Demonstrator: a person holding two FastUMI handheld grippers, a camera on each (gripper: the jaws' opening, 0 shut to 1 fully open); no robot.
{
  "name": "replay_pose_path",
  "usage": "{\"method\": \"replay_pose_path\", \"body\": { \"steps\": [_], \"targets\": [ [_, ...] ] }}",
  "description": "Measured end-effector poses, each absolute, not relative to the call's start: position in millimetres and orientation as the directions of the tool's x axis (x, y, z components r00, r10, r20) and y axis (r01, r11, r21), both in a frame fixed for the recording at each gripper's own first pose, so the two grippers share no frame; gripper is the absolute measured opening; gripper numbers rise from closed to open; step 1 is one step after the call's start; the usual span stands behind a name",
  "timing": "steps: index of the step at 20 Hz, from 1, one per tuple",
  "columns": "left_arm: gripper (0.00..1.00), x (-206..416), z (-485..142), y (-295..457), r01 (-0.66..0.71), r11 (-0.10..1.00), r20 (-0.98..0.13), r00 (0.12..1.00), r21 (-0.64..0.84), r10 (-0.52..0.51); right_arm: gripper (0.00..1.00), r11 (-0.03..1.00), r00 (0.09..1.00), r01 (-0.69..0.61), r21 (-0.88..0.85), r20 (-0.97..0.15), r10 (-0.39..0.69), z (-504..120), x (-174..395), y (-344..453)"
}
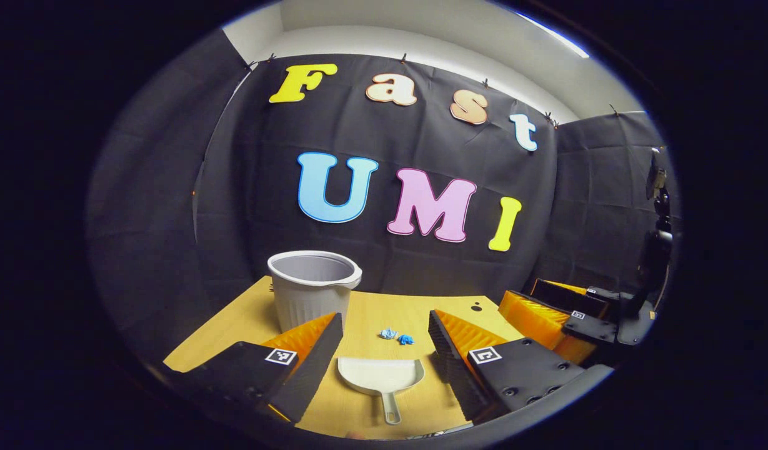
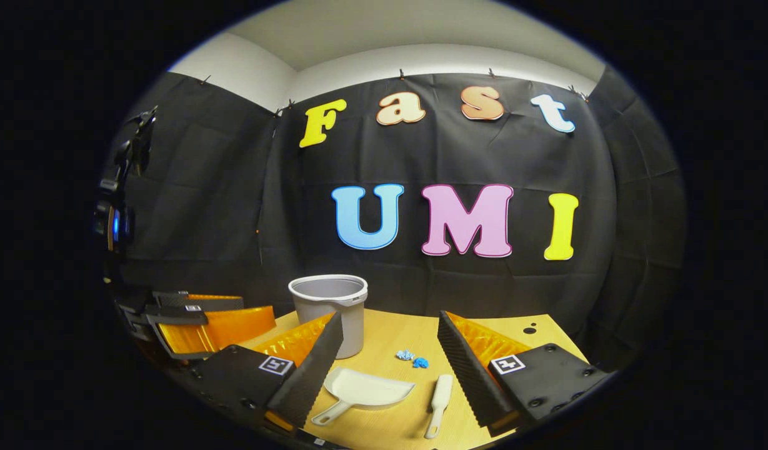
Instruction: Pick up the small broom and dustpan from the desktop, sweep the trash into the dustpan with the broom, and then empty the trash into the garbage bin.
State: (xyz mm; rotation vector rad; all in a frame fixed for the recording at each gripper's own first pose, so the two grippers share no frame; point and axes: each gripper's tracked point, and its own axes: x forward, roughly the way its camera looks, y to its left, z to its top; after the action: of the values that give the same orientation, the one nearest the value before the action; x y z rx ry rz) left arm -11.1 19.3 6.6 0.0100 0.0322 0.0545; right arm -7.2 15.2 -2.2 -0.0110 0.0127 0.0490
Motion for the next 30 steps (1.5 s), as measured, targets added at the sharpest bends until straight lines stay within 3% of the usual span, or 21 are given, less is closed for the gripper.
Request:
{"method": "replay_pose_path", "body": {
  "steps": [4, 14, 25, 30],
  "targets": [
    [0.82, -18.7, 37.8, 31.1, -0.098, 0.995, 0.052, 0.994, 0.029, 0.097, 0.99, 0.998, 0.998, -0.062, 0.031, -0.016, 0.063, 3.2, 11.7, 17.3],
    [0.82, -13.8, 22.7, 5.7, -0.097, 0.989, 0.018, 0.995, -0.107, 0.100, 0.98, 0.991, 0.992, -0.129, -0.031, -0.012, 0.129, 6.5, 23.9, 30.3],
    [0.82, 33.8, -1.8, 8.9, -0.193, 0.972, -0.093, 0.979, -0.136, 0.181, 0.98, 0.993, 0.993, -0.119, -0.026, -0.007, 0.119, 11.8, 75.2, -27.6],
    [0.83, 70.2, -48.1, -3.0, -0.198, 0.975, -0.228, 0.958, -0.100, 0.171, 0.98, 0.997, 0.997, -0.066, -0.044, -0.030, 0.065, -8.9, 83.6, -80.2]
  ]
}}
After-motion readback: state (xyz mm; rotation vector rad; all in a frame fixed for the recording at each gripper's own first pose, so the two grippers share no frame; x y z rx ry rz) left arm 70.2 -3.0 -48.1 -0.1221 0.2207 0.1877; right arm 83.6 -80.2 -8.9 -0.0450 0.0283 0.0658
